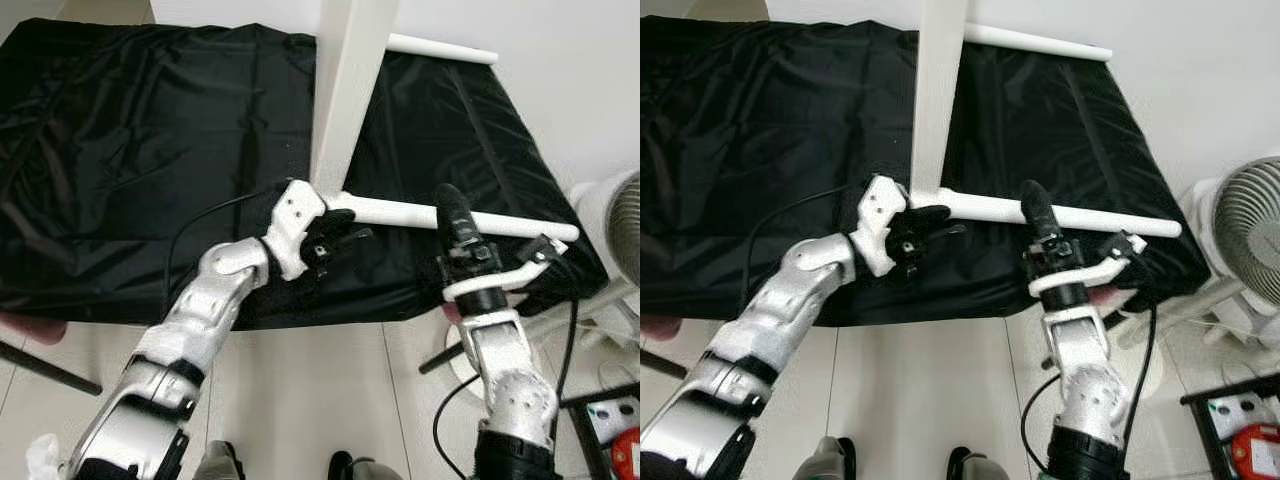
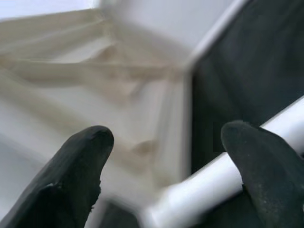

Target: Building children table

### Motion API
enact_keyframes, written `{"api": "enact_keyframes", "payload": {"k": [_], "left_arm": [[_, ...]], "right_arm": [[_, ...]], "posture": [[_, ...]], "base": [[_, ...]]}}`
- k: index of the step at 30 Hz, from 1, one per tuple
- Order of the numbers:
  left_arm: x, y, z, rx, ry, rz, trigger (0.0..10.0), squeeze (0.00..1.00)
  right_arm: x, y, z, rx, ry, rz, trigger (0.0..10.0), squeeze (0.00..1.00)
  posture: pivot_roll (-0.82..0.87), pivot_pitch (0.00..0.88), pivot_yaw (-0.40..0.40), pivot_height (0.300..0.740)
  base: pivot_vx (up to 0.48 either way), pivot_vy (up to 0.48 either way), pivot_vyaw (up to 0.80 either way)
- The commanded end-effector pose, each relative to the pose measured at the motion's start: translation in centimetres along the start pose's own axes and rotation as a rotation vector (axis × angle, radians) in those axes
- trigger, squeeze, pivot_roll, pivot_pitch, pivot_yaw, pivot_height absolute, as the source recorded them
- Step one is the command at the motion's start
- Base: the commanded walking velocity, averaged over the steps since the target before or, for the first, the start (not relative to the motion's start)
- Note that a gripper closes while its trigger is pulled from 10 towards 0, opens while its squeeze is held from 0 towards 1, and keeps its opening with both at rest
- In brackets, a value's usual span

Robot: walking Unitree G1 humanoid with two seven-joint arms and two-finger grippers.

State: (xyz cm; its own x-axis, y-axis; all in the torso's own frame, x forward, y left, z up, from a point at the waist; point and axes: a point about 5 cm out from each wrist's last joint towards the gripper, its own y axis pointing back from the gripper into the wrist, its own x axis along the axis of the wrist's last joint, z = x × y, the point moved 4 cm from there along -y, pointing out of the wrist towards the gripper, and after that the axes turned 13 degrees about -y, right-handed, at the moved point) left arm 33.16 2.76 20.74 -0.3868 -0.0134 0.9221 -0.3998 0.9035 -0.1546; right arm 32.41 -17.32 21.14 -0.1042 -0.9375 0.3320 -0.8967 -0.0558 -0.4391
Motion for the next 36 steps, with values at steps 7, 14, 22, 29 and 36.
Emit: {"api": "enact_keyframes", "payload": {"k": [7, 14, 22, 29, 36], "left_arm": [[3.4, 3.5, -3.6, 0.238, -0.033, 0.038, 10.0, 0.00], [3.4, 5.1, -5.2, 0.375, -0.083, -0.009, 10.0, 0.00], [0.1, 6.3, -7.8, 0.646, -0.066, -0.172, 10.0, 0.00], [-1.8, 6.6, -8.9, 0.748, -0.051, -0.230, 10.0, 0.00], [-3.1, 7.1, -9.1, 0.811, -0.060, -0.269, 10.0, 0.00]], "right_arm": [[0.9, -2.1, 1.0, -0.079, 0.269, 0.018, 10.0, 0.00], [1.3, -3.4, 1.8, -0.139, 0.476, 0.019, 10.0, 0.00], [1.2, -3.6, 3.4, -0.218, 0.799, -0.016, 10.0, 0.00], [0.4, -2.7, 4.5, -0.227, 0.894, -0.035, 10.0, 0.00], [-0.4, -2.0, 5.8, -0.257, 0.917, -0.057, 10.0, 0.00]], "posture": [[0.07, 0.120, -0.116, 0.740], [0.07, 0.092, -0.127, 0.740], [0.03, 0.026, -0.093, 0.740], [0.02, 0.000, -0.093, 0.740], [0.00, 0.000, -0.080, 0.740]], "base": [[0.000, 0.000, 0.00], [0.000, 0.000, 0.00], [0.000, 0.000, 0.00], [0.000, 0.000, 0.00], [0.000, 0.000, 0.00]]}}
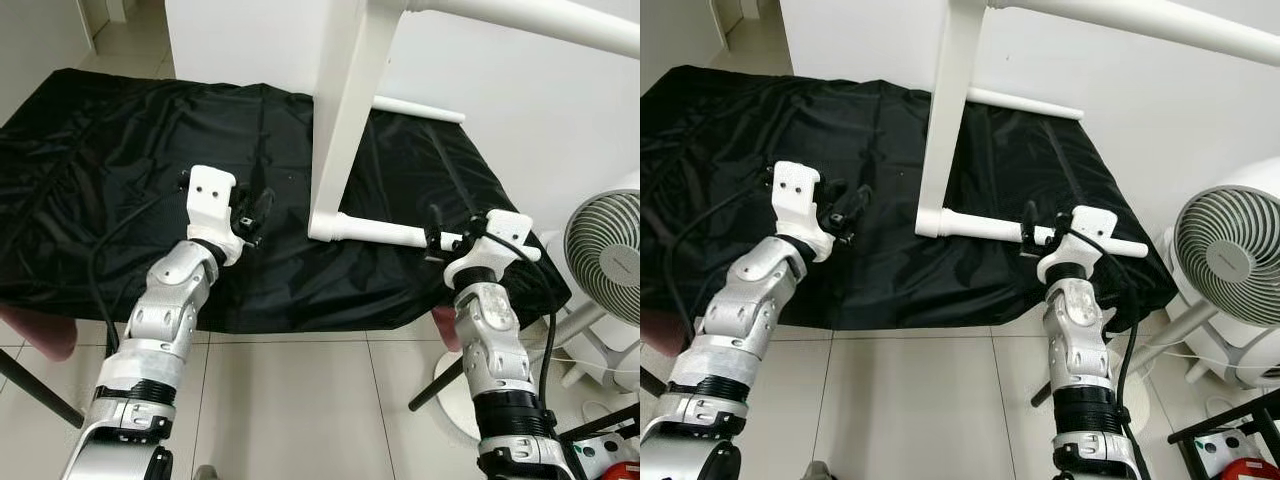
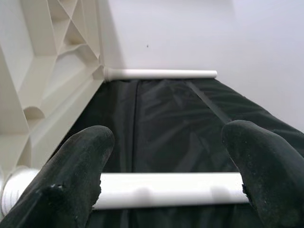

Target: Building children table

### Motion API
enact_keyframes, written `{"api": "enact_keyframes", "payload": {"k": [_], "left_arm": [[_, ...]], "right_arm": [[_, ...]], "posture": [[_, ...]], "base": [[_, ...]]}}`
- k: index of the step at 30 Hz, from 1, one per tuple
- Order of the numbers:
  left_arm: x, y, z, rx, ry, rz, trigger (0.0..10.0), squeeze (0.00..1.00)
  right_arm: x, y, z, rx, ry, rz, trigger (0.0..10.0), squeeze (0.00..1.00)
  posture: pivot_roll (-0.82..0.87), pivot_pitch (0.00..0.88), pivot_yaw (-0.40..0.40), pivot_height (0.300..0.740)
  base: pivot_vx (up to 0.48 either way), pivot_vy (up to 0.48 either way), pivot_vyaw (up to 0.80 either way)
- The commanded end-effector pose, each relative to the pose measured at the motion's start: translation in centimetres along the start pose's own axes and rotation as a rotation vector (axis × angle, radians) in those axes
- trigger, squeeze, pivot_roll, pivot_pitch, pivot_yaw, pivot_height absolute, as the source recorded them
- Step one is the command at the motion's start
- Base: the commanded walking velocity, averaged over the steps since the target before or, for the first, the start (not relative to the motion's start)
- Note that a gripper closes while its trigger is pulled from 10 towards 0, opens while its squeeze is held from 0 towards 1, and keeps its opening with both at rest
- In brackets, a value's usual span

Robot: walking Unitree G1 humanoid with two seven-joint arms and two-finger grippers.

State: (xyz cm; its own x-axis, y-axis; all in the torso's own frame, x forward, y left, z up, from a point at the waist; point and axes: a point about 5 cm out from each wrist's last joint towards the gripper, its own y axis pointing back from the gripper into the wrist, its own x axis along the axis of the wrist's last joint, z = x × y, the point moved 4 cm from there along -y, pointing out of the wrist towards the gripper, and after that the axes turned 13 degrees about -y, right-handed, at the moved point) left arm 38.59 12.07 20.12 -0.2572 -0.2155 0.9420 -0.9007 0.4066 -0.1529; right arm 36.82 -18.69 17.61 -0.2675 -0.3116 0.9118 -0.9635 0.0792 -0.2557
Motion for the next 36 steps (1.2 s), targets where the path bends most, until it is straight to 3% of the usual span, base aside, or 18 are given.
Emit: {"api": "enact_keyframes", "payload": {"k": [1, 5, 16, 27, 33, 36], "left_arm": [[-1.1, 0.3, -1.4, 0.156, 0.000, -0.052, 10.0, 0.00], [-2.2, 0.8, -1.9, 0.217, 0.015, -0.079, 10.0, 0.00], [-4.2, 0.8, -1.1, 0.186, -0.013, -0.132, 10.0, 0.00], [-5.1, 1.0, -2.1, 0.159, -0.047, -0.157, 10.0, 0.00], [-5.2, 0.8, -2.3, 0.160, -0.066, -0.156, 10.0, 0.00], [-4.9, 0.7, -2.8, 0.199, -0.095, -0.138, 10.0, 0.00]], "right_arm": [[-1.0, 0.3, 0.5, -0.018, 0.029, -0.023, 10.0, 0.00], [-1.7, 0.4, 0.6, -0.024, 0.071, -0.033, 10.0, 0.00], [-2.7, 0.8, 0.8, -0.019, 0.126, -0.046, 10.0, 0.00], [-3.7, 0.2, -1.2, 0.012, 0.154, -0.033, 10.0, 0.00], [-4.1, 0.4, -1.4, 0.005, 0.149, -0.039, 10.0, 0.00], [-4.4, 0.5, -1.3, -0.003, 0.152, -0.048, 10.0, 0.00]], "posture": [[-0.01, 0.000, -0.075, 0.740], [-0.03, 0.000, -0.060, 0.740], [-0.08, 0.000, 0.009, 0.740], [-0.06, 0.000, 0.082, 0.740], [-0.05, 0.000, 0.064, 0.740], [-0.03, 0.000, 0.015, 0.740]], "base": [[0.000, 0.000, 0.00], [0.000, 0.000, 0.00], [0.000, 0.000, 0.00], [0.000, 0.000, 0.00], [0.000, 0.000, 0.00], [0.000, 0.000, 0.00]]}}
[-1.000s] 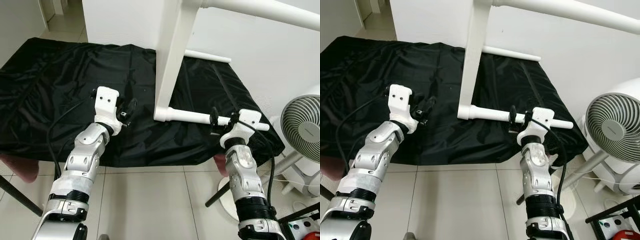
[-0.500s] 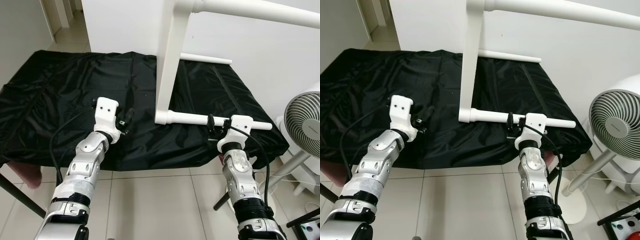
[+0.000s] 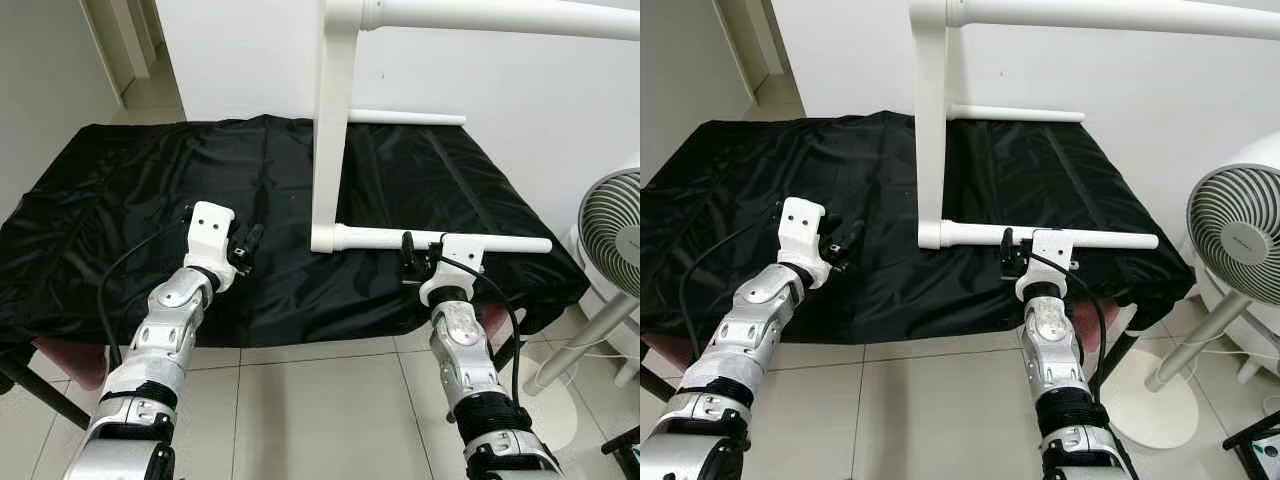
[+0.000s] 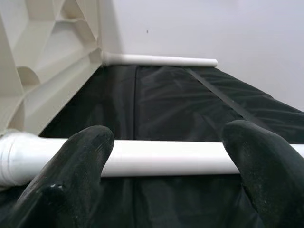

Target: Building children table

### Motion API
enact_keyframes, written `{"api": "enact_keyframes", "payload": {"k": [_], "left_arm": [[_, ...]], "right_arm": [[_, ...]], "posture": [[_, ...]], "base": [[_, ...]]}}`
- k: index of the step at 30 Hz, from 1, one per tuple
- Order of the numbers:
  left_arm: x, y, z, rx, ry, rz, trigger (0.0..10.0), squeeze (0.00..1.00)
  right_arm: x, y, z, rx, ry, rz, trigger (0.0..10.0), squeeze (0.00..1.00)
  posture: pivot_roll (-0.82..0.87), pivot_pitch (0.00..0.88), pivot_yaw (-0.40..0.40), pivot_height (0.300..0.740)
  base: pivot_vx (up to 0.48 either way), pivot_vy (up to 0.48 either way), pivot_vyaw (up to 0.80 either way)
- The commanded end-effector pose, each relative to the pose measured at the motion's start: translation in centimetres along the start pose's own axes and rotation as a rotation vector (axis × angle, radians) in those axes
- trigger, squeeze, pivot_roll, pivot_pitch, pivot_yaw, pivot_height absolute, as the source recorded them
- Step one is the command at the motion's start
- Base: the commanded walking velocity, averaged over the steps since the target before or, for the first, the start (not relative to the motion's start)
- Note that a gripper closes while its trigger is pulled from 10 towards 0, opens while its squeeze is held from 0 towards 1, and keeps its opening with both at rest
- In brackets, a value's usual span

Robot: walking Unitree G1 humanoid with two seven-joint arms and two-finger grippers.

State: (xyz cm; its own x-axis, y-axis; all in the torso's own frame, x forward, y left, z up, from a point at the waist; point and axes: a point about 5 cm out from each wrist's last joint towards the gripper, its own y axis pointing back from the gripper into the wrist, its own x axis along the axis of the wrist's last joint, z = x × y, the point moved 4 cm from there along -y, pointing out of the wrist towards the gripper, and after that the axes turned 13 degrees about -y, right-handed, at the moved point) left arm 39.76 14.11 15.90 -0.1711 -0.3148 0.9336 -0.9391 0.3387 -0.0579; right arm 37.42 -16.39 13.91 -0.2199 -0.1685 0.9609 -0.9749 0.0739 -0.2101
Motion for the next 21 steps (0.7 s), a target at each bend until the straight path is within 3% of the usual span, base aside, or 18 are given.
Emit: {"api": "enact_keyframes", "payload": {"k": [1, 5, 11, 12, 16, 21], "left_arm": [[-0.2, 0.2, -1.9, 0.169, -0.028, -0.020, 10.0, 0.00], [-0.1, 0.7, -1.9, 0.180, -0.009, -0.004, 10.0, 0.00], [-0.1, 0.9, -1.9, 0.181, 0.003, -0.001, 10.0, 0.00], [0.1, 1.4, -2.0, 0.192, 0.004, 0.011, 10.0, 0.00], [0.7, 2.2, -2.0, 0.211, -0.007, 0.053, 10.0, 0.00], [0.9, 3.2, -1.3, 0.240, -0.017, 0.082, 10.0, 0.00]], "right_arm": [[-0.2, -0.1, -0.2, 0.001, 0.001, -0.002, 10.0, 0.00], [0.1, -0.3, 0.5, 0.001, -0.009, 0.004, 10.0, 0.00], [0.2, -0.3, 0.7, 0.002, -0.010, 0.008, 10.0, 0.00], [0.4, -0.4, 1.2, 0.000, -0.009, 0.011, 10.0, 0.00], [1.1, -0.3, 1.9, -0.009, -0.016, 0.034, 10.0, 0.00], [1.8, 0.6, 2.0, 0.021, -0.004, 0.084, 10.0, 0.00]], "posture": [[-0.03, 0.000, 0.006, 0.740], [0.01, 0.000, -0.047, 0.740], [0.01, 0.000, -0.047, 0.740], [0.02, 0.000, -0.091, 0.740], [0.02, 0.000, -0.137, 0.740], [0.02, 0.000, -0.130, 0.740]], "base": [[0.000, 0.000, 0.00], [0.000, 0.000, 0.00], [0.000, 0.000, 0.00], [0.000, 0.000, 0.00], [0.000, 0.000, 0.00], [0.000, 0.000, 0.00]]}}
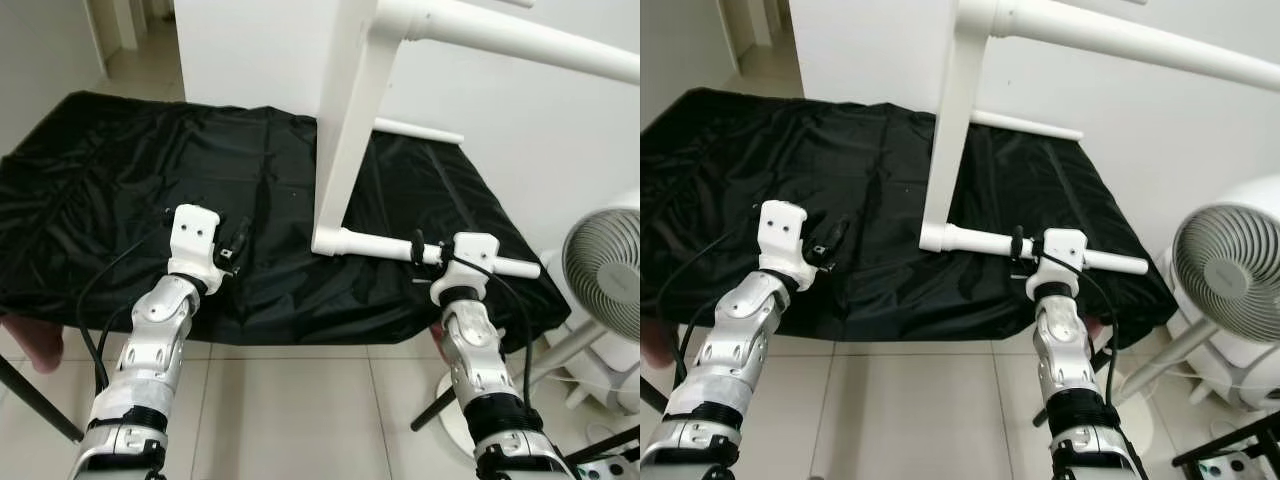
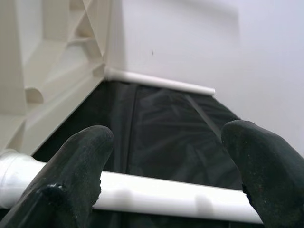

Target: Building children table

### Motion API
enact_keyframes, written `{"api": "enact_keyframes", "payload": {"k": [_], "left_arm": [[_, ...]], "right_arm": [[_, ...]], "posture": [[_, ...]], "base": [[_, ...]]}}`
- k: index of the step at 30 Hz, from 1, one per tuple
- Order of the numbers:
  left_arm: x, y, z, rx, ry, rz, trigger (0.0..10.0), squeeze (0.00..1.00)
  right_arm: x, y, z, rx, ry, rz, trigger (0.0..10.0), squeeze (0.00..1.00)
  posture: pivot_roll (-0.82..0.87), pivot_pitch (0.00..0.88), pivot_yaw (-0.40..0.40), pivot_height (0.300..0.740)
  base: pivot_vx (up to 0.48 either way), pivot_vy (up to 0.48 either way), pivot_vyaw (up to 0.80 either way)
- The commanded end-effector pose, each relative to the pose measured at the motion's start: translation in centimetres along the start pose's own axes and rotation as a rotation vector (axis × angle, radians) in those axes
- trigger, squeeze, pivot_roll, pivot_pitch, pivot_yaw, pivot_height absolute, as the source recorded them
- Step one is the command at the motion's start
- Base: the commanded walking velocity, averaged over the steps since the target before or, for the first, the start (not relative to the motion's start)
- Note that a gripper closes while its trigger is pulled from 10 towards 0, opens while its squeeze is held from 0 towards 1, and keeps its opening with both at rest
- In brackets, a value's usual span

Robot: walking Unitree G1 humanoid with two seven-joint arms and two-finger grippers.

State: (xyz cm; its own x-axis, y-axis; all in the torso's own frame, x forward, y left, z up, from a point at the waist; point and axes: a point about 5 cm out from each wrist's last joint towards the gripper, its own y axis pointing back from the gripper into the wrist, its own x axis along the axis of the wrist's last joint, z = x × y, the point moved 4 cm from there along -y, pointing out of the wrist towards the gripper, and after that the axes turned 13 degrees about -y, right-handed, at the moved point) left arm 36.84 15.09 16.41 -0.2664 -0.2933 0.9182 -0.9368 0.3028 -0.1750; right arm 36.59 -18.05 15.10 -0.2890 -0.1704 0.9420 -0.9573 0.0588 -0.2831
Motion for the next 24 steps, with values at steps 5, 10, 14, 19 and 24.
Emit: {"api": "enact_keyframes", "payload": {"k": [5, 10, 14, 19, 24], "left_arm": [[-0.3, 0.7, -1.3, 0.205, 0.016, -0.032, 10.0, 0.00], [-0.6, 0.9, -1.0, 0.202, 0.019, -0.033, 10.0, 0.00], [-0.5, 0.9, -0.7, 0.185, 0.018, -0.029, 10.0, 0.00], [-0.7, 0.6, -0.7, 0.181, 0.025, -0.037, 10.0, 0.00], [-0.3, 0.1, -0.4, 0.143, 0.017, -0.026, 10.0, 0.00]], "right_arm": [[-0.1, 1.1, 1.1, -0.039, 0.009, 0.010, 10.0, 0.00], [-0.8, 1.8, 1.0, -0.031, 0.020, -0.011, 10.0, 0.00], [-0.9, 1.7, 0.7, -0.017, 0.018, -0.013, 10.0, 0.00], [-0.2, 0.9, 0.4, -0.019, 0.039, 0.015, 10.0, 0.00], [-0.2, 1.0, 0.4, -0.033, 0.029, 0.025, 10.0, 0.00]], "posture": [[0.01, 0.000, -0.115, 0.740], [0.01, 0.000, -0.117, 0.740], [0.00, 0.000, -0.113, 0.740], [0.00, 0.000, -0.075, 0.740], [-0.01, 0.000, -0.043, 0.740]], "base": [[0.000, 0.000, 0.00], [0.000, 0.000, 0.00], [0.000, 0.000, 0.00], [0.000, 0.000, 0.00], [0.000, 0.000, 0.00]]}}
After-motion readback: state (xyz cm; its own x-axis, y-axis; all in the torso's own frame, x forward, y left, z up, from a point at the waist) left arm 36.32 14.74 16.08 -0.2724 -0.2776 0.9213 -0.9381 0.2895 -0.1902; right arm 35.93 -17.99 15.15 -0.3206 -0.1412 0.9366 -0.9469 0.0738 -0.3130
